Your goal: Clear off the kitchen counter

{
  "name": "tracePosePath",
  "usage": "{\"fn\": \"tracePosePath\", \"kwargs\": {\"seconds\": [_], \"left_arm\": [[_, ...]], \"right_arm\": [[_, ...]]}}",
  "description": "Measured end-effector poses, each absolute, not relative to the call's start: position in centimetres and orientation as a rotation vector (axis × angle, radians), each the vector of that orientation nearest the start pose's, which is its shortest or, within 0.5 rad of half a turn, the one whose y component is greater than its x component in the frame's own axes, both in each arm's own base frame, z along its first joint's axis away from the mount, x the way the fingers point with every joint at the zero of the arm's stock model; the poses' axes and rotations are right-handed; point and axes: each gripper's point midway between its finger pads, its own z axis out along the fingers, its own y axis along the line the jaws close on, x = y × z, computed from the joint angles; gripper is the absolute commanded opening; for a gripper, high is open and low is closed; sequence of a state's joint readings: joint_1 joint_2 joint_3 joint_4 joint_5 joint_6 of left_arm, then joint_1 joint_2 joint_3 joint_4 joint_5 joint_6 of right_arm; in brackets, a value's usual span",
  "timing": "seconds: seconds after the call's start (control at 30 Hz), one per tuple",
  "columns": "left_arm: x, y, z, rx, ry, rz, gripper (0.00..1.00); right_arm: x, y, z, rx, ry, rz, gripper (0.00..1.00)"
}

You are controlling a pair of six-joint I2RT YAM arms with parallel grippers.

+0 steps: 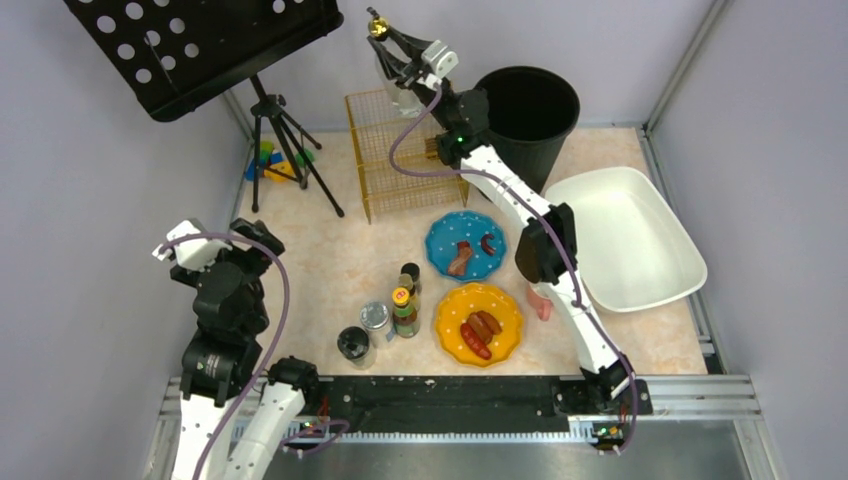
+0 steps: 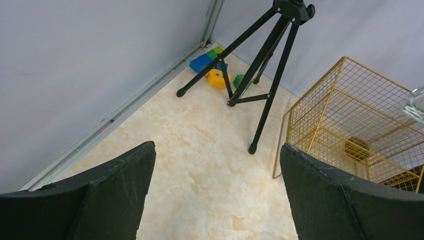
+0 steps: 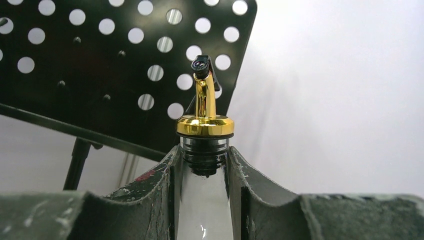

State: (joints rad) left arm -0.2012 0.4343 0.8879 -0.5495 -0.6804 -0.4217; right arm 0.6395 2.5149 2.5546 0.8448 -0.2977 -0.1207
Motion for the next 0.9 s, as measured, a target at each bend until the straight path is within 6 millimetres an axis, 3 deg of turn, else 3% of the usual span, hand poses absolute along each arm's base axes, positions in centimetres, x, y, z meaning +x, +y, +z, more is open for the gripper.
{"fn": "tracePosePath", "kwargs": {"seconds": [0.33,0.5,0.6,0.8,0.9], "left_arm": [[20.9,5.3,32.6,-0.654,1.514,0.07,0.97],[21.5,4.3,32.5,-0.607,1.542,0.033,0.95],[22.7,2.5,32.2,-0.521,1.591,-0.032,0.94],[26.0,-2.0,29.5,-0.364,1.78,-0.178,0.94],[27.0,-3.3,28.2,-0.34,1.852,-0.23,0.94]], "right_arm": [[48.9,42.0,51.8,-0.504,0.429,0.607,0.0],[48.3,42.0,51.7,-0.5,0.405,0.644,0.0],[48.7,42.5,49.7,-0.512,0.441,0.668,0.0],[49.7,43.7,43.3,-0.591,0.668,0.72,0.0],[49.1,43.4,42.5,-0.619,0.744,0.73,0.0]]}}
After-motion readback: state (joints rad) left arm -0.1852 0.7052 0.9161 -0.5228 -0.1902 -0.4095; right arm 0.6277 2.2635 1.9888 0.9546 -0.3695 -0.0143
